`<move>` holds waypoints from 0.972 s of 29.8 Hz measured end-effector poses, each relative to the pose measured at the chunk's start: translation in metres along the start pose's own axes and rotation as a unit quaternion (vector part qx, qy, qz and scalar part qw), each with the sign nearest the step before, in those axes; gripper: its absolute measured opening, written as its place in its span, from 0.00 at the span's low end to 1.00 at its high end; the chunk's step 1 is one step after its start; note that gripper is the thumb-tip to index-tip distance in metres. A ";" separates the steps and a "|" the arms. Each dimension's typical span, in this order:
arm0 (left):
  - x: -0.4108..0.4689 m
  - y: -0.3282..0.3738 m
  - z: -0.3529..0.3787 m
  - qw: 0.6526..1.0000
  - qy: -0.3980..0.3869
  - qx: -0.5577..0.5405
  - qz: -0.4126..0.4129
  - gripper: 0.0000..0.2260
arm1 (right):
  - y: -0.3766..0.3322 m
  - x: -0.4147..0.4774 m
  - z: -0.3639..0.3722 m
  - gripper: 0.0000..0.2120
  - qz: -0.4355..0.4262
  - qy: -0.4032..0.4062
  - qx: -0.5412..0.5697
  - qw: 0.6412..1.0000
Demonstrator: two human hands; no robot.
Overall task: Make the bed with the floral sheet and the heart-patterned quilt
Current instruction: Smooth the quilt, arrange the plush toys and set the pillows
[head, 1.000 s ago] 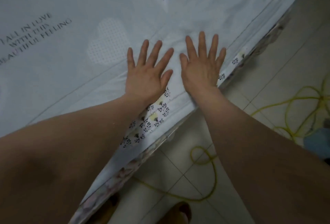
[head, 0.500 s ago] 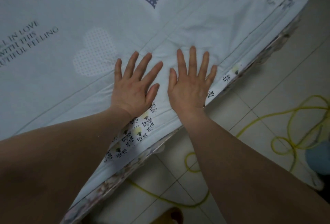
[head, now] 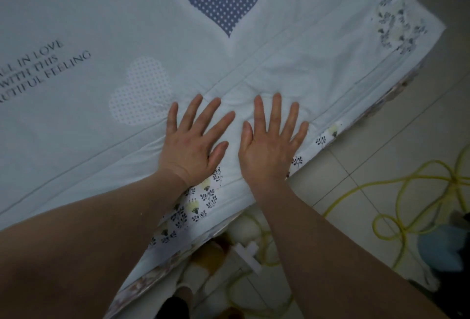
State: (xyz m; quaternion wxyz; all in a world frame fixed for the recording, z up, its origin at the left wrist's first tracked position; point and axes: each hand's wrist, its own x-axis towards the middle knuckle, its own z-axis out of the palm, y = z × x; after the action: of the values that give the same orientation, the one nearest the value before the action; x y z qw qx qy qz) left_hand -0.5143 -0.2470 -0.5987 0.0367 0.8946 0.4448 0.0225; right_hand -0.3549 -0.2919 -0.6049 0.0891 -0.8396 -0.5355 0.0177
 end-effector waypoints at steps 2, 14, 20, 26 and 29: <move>-0.003 -0.003 0.000 1.000 -0.002 -0.006 0.000 0.24 | -0.002 -0.003 0.001 0.25 0.000 -0.002 -0.001 1.000; -0.001 0.001 -0.011 1.000 -0.012 -0.007 -0.007 0.24 | -0.001 0.003 -0.004 0.25 -0.017 -0.025 0.016 0.999; 0.002 0.006 -0.019 0.998 -0.058 -0.013 -0.024 0.24 | 0.000 0.012 -0.015 0.26 -0.015 -0.089 0.029 0.995; 0.045 0.064 -0.046 0.992 0.045 -0.117 0.014 0.18 | 0.048 0.059 -0.060 0.10 0.072 0.047 0.107 0.991; 0.097 0.128 -0.051 0.981 -0.013 -0.161 0.105 0.22 | 0.092 0.108 -0.076 0.16 0.267 0.101 0.213 0.934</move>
State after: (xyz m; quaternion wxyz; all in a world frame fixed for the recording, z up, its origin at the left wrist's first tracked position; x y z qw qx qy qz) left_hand -0.3581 -0.2440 -0.5361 0.1837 0.9188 0.3386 0.0858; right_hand -0.2175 -0.2424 -0.5390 0.3114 -0.9105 -0.2631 0.0692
